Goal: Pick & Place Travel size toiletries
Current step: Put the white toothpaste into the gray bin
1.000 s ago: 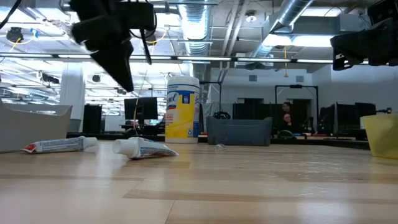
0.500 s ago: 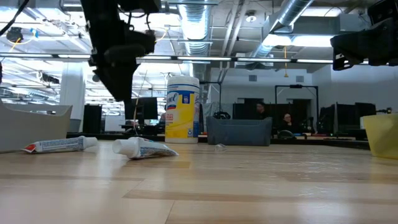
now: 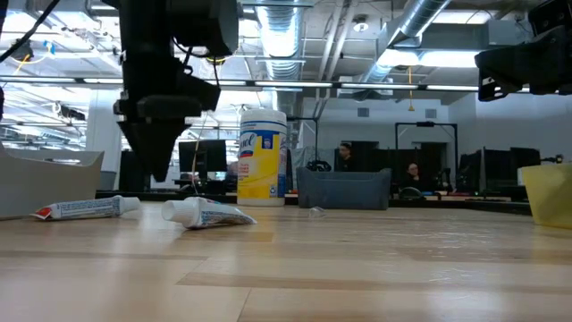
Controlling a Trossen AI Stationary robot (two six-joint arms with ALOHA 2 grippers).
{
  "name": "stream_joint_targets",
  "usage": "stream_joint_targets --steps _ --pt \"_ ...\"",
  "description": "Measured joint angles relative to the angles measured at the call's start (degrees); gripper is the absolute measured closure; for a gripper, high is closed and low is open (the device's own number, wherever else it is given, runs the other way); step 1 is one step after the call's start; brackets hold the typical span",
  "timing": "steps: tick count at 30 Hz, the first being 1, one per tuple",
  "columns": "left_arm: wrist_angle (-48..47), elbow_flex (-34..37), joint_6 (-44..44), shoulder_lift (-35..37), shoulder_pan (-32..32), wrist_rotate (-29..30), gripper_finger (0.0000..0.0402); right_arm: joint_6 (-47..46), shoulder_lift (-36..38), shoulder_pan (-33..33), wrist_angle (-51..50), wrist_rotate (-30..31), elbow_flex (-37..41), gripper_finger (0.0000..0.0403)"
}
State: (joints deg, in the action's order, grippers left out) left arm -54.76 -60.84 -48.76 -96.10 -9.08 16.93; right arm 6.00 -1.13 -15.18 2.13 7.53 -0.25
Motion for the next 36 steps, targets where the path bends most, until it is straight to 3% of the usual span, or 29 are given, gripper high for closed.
stream_joint_targets --steps 8,16,24,28,33,36 --pt "-1.35 0.23 -4.01 -0.91 0.00 -4.00 0.0162 0.00 0.00 0.02 0.00 0.00 -0.02 0.0386" --pt "-0.58 6.33 -9.03 -0.93 0.00 -12.40 0.0178 0.00 0.01 0.02 0.00 0.00 -0.02 0.0386" --pt "4.34 7.44 -9.22 -0.93 0.00 -13.47 0.0174 0.00 0.00 0.00 0.00 0.01 0.00 0.0386" --pt "6.04 7.43 -9.13 -0.93 0.42 -17.62 0.0179 0.00 0.01 0.00 0.00 0.00 -0.01 0.0386" --pt "10.75 6.74 4.10 -0.93 -0.62 -24.24 0.0190 0.00 0.01 0.00 0.00 0.00 -0.01 0.0386" --pt "11.93 5.24 14.59 -0.93 -3.17 -24.94 0.0192 0.00 0.00 0.01 0.00 0.00 0.00 0.0386"
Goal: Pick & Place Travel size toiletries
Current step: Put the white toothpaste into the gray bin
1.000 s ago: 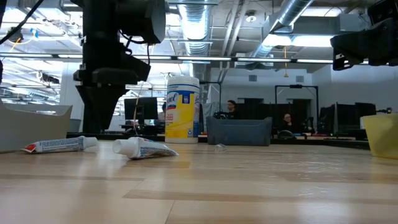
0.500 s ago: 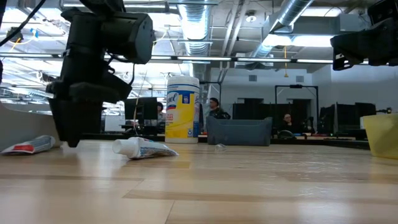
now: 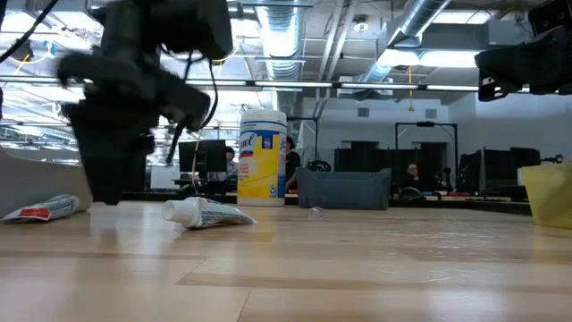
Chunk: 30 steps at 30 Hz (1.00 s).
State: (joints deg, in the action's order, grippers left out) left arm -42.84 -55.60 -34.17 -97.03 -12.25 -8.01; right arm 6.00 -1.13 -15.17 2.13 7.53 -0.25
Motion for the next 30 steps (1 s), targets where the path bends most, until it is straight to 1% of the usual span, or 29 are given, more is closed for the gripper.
stream_joint_targets --steps 2,5,7,9,13,18,22,25,30 --pt "-0.01 -0.87 8.72 0.00 -2.14 0.36 0.0189 0.00 0.00 0.01 0.00 0.00 -0.02 0.0386" --pt "-0.29 -1.07 18.98 0.00 -5.89 1.12 0.0178 0.00 0.01 0.00 0.00 0.02 0.00 0.0386" --pt "-0.65 -1.05 23.36 0.00 -8.45 2.99 0.0167 0.00 0.02 -0.01 0.00 0.00 0.00 0.0386" --pt "-1.26 -0.98 26.71 0.00 -10.83 6.47 0.0154 0.00 0.01 -0.01 0.00 0.02 -0.02 0.0386" --pt "-2.79 -0.96 29.39 0.00 -13.92 12.54 0.0122 0.00 0.01 0.00 0.00 0.01 -0.01 0.0386" --pt "-4.96 -0.96 30.77 0.00 -14.50 12.69 0.0091 0.00 0.00 -0.01 0.00 0.00 -0.02 0.0386" --pt "-7.99 -0.92 31.80 0.00 -13.91 12.71 0.0085 0.00 0.02 -0.01 0.00 0.00 -0.01 0.0386" --pt "-8.42 -0.92 35.68 0.00 -13.86 12.72 0.0088 0.00 0.02 -0.01 0.00 0.00 -0.01 0.0386" --pt "-9.30 -0.92 37.15 -1.61 -13.72 12.16 0.0091 0.00 0.01 -0.01 0.00 0.00 -0.01 0.0386"
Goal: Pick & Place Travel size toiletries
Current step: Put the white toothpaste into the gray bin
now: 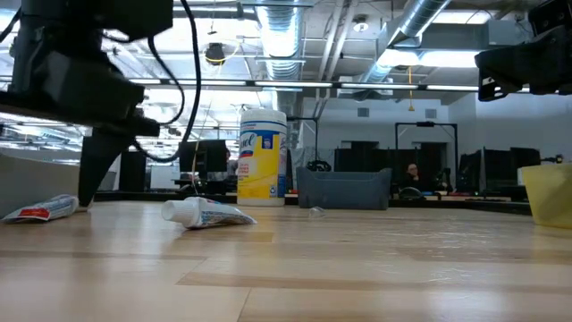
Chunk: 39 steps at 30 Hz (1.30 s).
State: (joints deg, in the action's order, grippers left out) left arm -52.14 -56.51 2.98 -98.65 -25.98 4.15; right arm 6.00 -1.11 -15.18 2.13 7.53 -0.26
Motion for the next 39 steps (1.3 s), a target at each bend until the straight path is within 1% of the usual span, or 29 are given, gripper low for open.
stream_joint_targets --steps 7,12,15,18,25,29,32,36,39 --pt "-1.01 -0.44 5.53 -5.31 0.02 -0.90 0.0092 0.00 -0.01 0.00 0.00 0.02 0.01 0.0386" --pt "-1.00 -0.30 5.95 -5.43 0.02 -0.87 0.0092 0.00 0.01 0.02 -0.01 0.00 0.01 0.0386" --pt "-0.99 -0.19 6.16 -4.85 0.02 -0.81 0.0104 0.00 0.01 0.02 0.00 0.00 0.01 0.0386" --pt "-1.05 -0.13 6.36 -4.68 0.02 -0.66 0.0134 -0.01 0.00 0.01 0.00 0.01 0.01 0.0386" --pt "-1.10 -0.07 6.61 -4.70 0.02 0.22 0.0243 0.00 0.01 0.02 0.00 0.02 -0.01 0.0386" --pt "-0.97 -0.02 6.63 -4.73 -0.02 0.54 0.0292 0.00 0.00 0.01 0.00 0.01 0.00 0.0386" --pt "-0.85 -0.34 8.39 -4.73 -0.04 0.86 0.0314 0.00 0.01 0.02 0.00 0.02 0.01 0.0386" --pt "-1.32 -2.23 9.23 -5.06 -0.02 1.55 0.0330 0.00 0.00 0.02 0.00 0.00 0.01 0.0386" --pt "1.56 -4.74 9.14 -5.16 0.04 4.41 0.0336 0.00 0.00 0.00 0.00 0.00 0.00 0.0386"
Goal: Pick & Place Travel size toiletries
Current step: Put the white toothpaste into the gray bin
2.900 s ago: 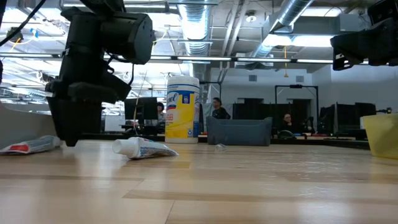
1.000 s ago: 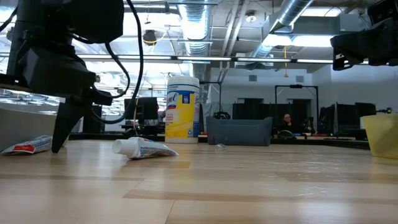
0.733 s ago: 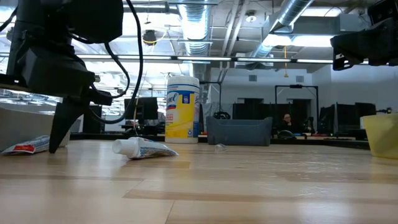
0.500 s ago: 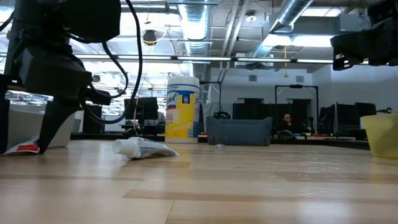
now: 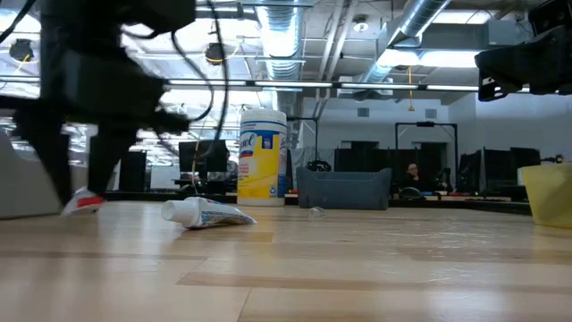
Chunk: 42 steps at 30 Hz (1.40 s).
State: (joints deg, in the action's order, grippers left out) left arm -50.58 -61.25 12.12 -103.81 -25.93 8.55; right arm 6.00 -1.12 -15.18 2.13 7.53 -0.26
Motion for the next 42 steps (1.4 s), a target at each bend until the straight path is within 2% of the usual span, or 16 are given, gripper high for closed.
stream_joint_targets --steps 4,6,9,11,16,19,25,33,37,42 --pt "-1.44 -3.28 -0.54 0.05 0.03 4.00 0.0336 0.00 -0.01 0.02 0.00 0.02 -0.01 0.0386" --pt "-2.12 -5.14 -2.24 0.15 0.00 8.39 0.0336 0.00 0.01 0.00 0.00 0.00 0.01 0.0386" --pt "-8.57 -7.01 -8.17 0.15 0.10 13.36 0.0337 0.00 0.00 0.01 0.00 0.02 0.00 0.0386" --pt "-13.35 -7.67 -13.48 0.18 0.57 14.50 0.0337 -0.02 0.01 0.00 0.00 0.00 0.01 0.0386" --pt "-28.61 -7.66 -29.12 0.20 2.14 14.50 0.0337 0.00 0.01 0.00 0.00 0.01 0.00 0.0386" --pt "-33.56 -7.66 -34.37 0.52 2.99 14.50 0.0337 0.00 0.00 0.00 0.00 0.00 -0.01 0.0386" --pt "-34.07 -7.61 -41.45 4.93 3.79 14.56 0.0337 0.00 0.01 0.00 0.00 0.02 0.01 0.0386" --pt "-34.21 -2.24 -53.11 17.57 3.85 13.88 0.0316 0.00 -0.01 0.00 0.00 0.00 0.01 0.0386" --pt "-33.71 1.82 -54.64 23.26 3.85 10.90 0.0289 0.00 0.00 0.00 0.00 0.01 0.01 0.0386" --pt "-32.86 5.03 -54.93 26.97 3.78 7.95 0.0228 0.00 -0.01 0.02 0.00 0.01 0.00 0.0386"
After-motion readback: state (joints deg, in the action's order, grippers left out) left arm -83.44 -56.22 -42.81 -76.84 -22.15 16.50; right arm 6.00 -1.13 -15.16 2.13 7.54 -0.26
